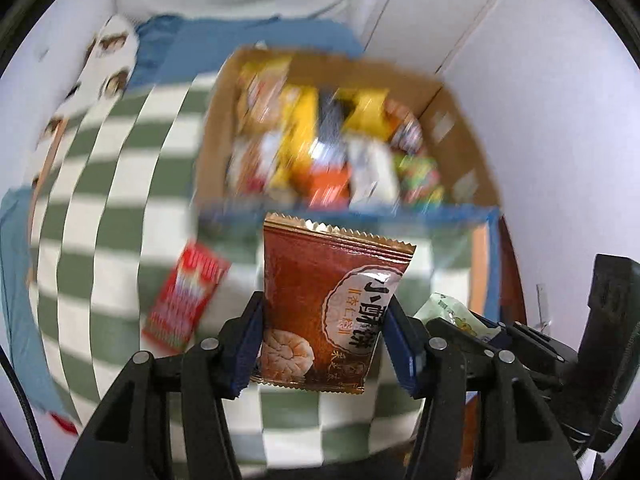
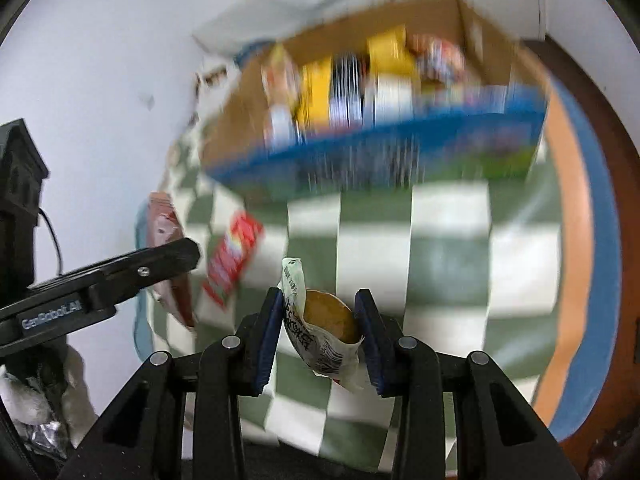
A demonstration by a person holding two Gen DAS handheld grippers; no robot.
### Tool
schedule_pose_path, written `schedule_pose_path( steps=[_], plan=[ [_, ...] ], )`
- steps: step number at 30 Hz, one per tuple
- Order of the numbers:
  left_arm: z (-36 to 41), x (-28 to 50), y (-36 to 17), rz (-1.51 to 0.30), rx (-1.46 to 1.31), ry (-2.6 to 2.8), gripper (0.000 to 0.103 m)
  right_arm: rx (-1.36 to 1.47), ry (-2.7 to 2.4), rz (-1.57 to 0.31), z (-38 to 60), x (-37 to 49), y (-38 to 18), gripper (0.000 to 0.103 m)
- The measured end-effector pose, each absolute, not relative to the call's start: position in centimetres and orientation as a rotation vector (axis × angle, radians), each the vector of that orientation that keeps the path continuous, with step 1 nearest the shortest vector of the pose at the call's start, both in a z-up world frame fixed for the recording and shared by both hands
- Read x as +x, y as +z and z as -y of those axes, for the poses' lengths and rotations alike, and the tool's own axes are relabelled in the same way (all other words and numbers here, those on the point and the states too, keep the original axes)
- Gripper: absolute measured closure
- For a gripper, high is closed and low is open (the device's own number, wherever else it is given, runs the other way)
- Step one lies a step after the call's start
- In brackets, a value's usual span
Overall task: Organize snacks
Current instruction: 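Lower both packets into the box and open both grippers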
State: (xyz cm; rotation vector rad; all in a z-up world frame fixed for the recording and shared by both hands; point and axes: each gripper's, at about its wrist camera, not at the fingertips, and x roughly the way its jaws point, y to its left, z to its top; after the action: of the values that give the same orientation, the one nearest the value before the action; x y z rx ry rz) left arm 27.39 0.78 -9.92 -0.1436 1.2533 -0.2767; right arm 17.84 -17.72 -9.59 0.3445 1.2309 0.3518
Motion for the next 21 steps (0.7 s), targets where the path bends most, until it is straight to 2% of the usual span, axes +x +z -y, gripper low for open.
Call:
schedule_pose_path(
  steps=[3, 7, 11, 18, 19, 20, 21],
  plan=[
    [1.3, 31.8, -8.6, -1.216, -0.118, -0.283, 0.049, 0.345, 0.333, -1.154, 18.7, 21.4, -7.0, 0.064],
    [3.7, 37.7, -9.9, -1.242, -0.068, -0.250, 0.049, 0.316, 0.281, -1.091, 20.2, 27.7, -5.2, 0.064],
    [4.2, 42.9, -13.4, -1.328, -0.062, -0.214, 0.049, 0.298, 0.223, -1.119, 21.7, 33.9, -6.8, 0.063],
    [4.2, 47.4, -19.3, -1.485, -0.115, -0.160, 0.048, 0.324, 0.191, -1.256, 22.4, 41.5, -12.4, 0.062],
    [4.1, 47.8, -19.8, -1.494, -0.120, -0.146, 0.048, 0.350, 0.199, -1.272, 22.5, 42.2, -13.1, 0.057],
    [4.0, 48.1, -20.3, -1.497, -0.119, -0.126, 0.041, 0.354, 0.205, -1.296, 22.4, 42.9, -13.9, 0.043],
    [3.9, 48.3, -20.6, -1.498, -0.117, -0.115, 0.024, 0.333, 0.188, -1.312, 22.3, 43.3, -14.4, 0.031]
  ],
)
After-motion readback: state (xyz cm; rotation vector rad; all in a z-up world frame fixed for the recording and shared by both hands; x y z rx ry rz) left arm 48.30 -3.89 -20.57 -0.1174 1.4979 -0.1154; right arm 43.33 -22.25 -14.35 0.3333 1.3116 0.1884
